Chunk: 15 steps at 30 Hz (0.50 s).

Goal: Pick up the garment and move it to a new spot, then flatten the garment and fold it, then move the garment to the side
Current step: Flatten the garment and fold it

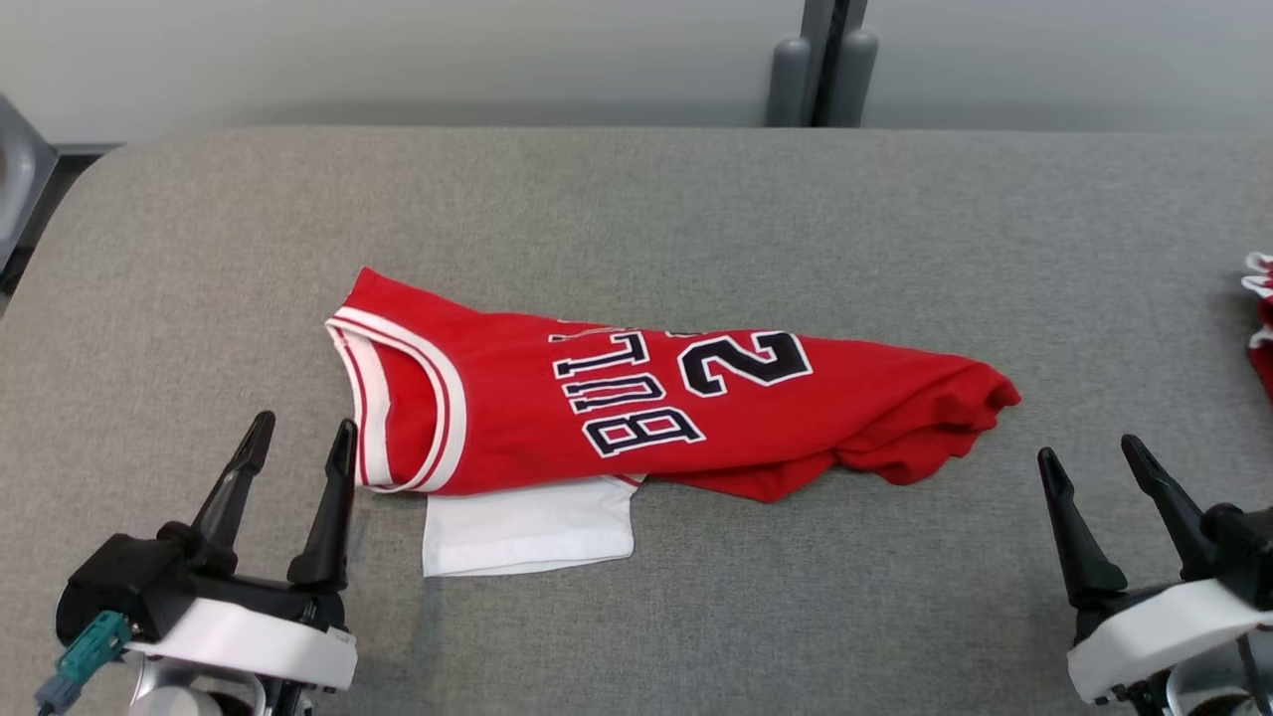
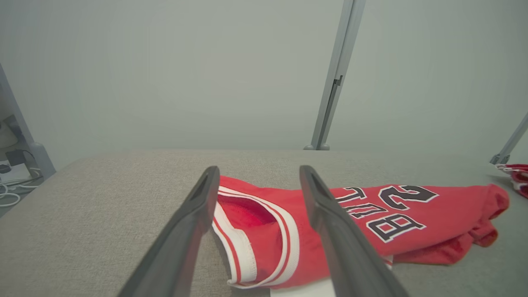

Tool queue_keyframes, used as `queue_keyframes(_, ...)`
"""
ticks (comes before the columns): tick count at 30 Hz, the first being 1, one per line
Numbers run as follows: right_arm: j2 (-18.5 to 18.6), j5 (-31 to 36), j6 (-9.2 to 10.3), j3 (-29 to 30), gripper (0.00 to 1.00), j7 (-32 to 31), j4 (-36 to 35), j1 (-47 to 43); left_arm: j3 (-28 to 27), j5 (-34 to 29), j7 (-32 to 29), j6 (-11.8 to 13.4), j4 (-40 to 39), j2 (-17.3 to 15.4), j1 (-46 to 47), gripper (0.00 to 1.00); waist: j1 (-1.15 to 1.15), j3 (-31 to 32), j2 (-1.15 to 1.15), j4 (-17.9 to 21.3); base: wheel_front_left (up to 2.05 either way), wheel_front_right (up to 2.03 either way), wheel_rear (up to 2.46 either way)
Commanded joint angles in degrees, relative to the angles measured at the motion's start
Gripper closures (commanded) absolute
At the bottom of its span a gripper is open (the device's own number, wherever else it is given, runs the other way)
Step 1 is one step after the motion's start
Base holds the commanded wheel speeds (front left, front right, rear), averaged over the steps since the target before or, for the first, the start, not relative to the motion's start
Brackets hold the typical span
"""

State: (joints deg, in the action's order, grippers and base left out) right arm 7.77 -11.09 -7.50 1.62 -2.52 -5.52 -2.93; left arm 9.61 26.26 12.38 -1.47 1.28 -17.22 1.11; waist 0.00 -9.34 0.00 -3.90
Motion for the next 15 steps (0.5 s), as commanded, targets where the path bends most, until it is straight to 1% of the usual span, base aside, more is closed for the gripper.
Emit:
queue_keyframes(1,0.9,-0.4,0.0,-0.2,0.0,-0.4,1.3,1.9,0.0,-0.5,0.5,-0.4,0.4,0.0,1.8,0.0,0.0,-3.2,0.0,-2.1,0.0,0.0,0.0)
queue_keyframes(8,4.6,-0.7,0.01,-2.3,0.0,-0.3,10.6,7.6,1.1,-0.7,1.7,-1.5,3.3,1.6,6.1,0.0,0.0,-7.1,0.0,-5.0,0.0,0.0,0.0)
queue_keyframes(14,5.9,-1.3,0.01,-4.2,0.0,1.7,17.8,12.4,0.9,-1.1,2.5,-2.1,5.4,2.3,7.9,0.0,0.0,-8.1,0.0,-5.4,0.0,0.0,0.0)
queue_keyframes(15,6.1,-1.2,0.01,-4.7,0.35,2.2,18.8,13.2,0.8,-1.1,2.5,-2.2,5.6,2.4,8.2,0.0,0.0,-8.2,0.0,-5.3,0.0,0.0,0.0)
